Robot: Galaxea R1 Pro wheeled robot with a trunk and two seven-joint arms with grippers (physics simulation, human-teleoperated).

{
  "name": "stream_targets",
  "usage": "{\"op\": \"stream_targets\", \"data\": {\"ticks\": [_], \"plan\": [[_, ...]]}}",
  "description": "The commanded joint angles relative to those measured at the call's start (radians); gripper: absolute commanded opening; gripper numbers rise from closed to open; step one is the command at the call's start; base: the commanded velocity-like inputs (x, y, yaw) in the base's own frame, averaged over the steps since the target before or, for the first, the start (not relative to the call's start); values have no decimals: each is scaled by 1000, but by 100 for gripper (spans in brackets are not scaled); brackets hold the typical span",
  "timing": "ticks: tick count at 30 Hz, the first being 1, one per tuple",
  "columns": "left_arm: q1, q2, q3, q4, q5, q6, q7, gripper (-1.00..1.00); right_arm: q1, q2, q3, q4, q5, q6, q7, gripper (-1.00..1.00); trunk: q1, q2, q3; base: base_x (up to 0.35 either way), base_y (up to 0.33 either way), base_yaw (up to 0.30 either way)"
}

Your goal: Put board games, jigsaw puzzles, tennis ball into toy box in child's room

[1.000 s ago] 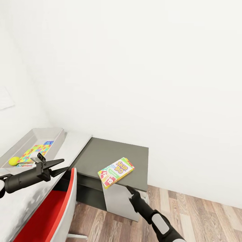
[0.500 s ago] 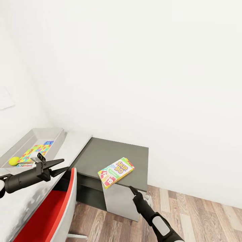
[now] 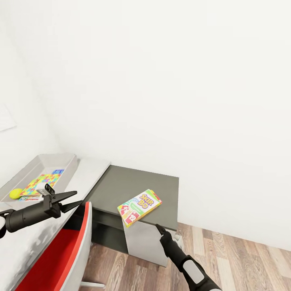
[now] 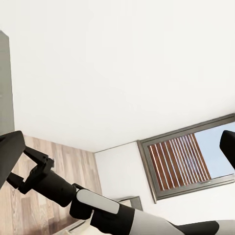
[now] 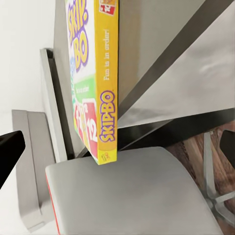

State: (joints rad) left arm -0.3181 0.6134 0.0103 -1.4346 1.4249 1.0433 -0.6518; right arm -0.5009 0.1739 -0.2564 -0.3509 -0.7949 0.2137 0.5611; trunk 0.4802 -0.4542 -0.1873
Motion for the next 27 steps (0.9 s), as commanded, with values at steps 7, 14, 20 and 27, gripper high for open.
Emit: {"op": "stream_targets", "data": {"ticks": [7,14,20,27], "plan": [[-1,0,7,0,-3,4,-5,100,-1,1,-3,-1,-8,13,2,100,20,-37,-18,0,0,0],[-1,0,9,1,-3,4,-5,100,-1,1,5,-2,-7,13,3,100,39,-72,-33,0,0,0],[-1,0,10,0,-2,4,-5,100,-1,1,18,-2,-7,12,3,100,39,-72,-33,0,0,0],[-1,0,10,0,-2,4,-5,100,-1,1,22,-2,-7,11,3,100,39,-72,-33,-6,34,0]]}}
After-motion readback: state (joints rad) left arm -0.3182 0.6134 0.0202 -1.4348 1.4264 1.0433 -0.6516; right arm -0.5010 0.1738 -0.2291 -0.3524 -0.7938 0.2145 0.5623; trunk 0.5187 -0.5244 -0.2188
